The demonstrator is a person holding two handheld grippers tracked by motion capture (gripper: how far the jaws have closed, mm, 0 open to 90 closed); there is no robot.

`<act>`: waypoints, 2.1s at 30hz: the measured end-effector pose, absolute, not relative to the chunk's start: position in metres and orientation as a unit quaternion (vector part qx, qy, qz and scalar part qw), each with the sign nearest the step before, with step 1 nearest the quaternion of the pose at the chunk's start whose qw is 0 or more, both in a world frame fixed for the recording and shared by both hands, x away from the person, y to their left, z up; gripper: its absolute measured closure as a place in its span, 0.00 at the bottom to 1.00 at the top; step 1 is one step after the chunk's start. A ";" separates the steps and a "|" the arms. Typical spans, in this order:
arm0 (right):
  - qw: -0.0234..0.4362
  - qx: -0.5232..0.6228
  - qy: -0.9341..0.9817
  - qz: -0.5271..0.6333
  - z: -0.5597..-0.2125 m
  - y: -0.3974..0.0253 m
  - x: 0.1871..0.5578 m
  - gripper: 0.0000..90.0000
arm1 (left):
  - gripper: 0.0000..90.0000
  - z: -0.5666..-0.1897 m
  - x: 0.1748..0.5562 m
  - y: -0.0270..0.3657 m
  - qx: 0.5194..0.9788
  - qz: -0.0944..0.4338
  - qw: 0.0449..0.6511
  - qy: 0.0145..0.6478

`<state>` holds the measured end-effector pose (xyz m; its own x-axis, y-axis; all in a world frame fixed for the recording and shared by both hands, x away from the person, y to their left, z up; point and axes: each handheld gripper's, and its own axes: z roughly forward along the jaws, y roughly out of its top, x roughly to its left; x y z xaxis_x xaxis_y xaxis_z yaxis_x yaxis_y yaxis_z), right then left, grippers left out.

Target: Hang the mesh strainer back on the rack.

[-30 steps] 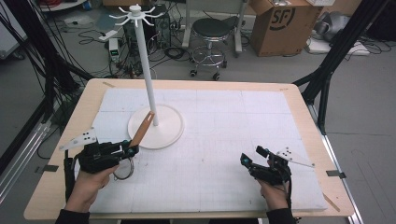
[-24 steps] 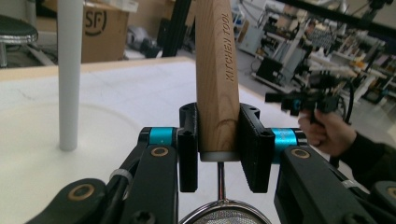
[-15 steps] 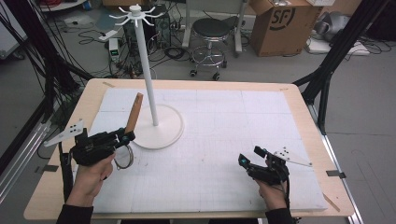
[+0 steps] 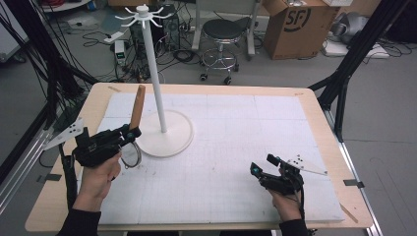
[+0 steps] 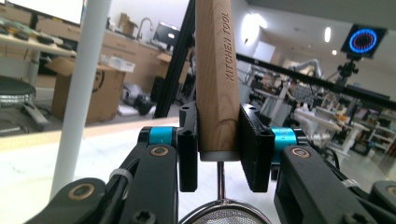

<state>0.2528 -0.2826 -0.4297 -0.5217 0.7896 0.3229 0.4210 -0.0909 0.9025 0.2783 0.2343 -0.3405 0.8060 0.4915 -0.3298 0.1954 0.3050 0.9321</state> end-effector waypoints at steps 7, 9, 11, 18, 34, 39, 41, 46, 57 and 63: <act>0.159 0.462 0.653 0.579 -0.430 -0.284 0.254 0.16 | 0.79 -0.328 0.284 0.237 0.555 0.101 0.772 0.292; 0.156 0.462 0.652 0.581 -0.430 -0.284 0.254 0.16 | 0.79 -0.323 0.288 0.236 0.552 0.104 0.775 0.290; 0.158 0.459 0.651 0.584 -0.430 -0.285 0.255 0.16 | 0.79 -0.317 0.291 0.236 0.548 0.107 0.778 0.288; 0.153 0.460 0.648 0.588 -0.432 -0.287 0.256 0.16 | 0.79 -0.302 0.300 0.238 0.549 0.122 0.779 0.278; 0.152 0.470 0.635 0.594 -0.433 -0.294 0.256 0.16 | 0.79 -0.283 0.320 0.242 0.526 0.116 0.799 0.267; 0.153 0.469 0.630 0.599 -0.433 -0.295 0.256 0.16 | 0.79 -0.274 0.322 0.242 0.514 0.123 0.808 0.260; 0.156 0.469 0.627 0.603 -0.432 -0.295 0.256 0.16 | 0.79 -0.270 0.324 0.242 0.511 0.130 0.809 0.260; 0.153 0.468 0.626 0.604 -0.433 -0.295 0.257 0.16 | 0.79 -0.262 0.331 0.243 0.509 0.138 0.809 0.259; 0.151 0.471 0.622 0.607 -0.434 -0.298 0.258 0.16 | 0.79 -0.252 0.343 0.243 0.512 0.146 0.804 0.263; 0.151 0.472 0.622 0.606 -0.434 -0.298 0.259 0.16 | 0.79 -0.255 0.351 0.242 0.513 0.132 0.803 0.273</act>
<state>0.2588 -0.2981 -0.4343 -0.5087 0.7707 0.3837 0.4043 -0.1796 0.8968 0.3514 0.2425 -0.2549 0.8154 0.4932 -0.3031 0.0677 0.4388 0.8960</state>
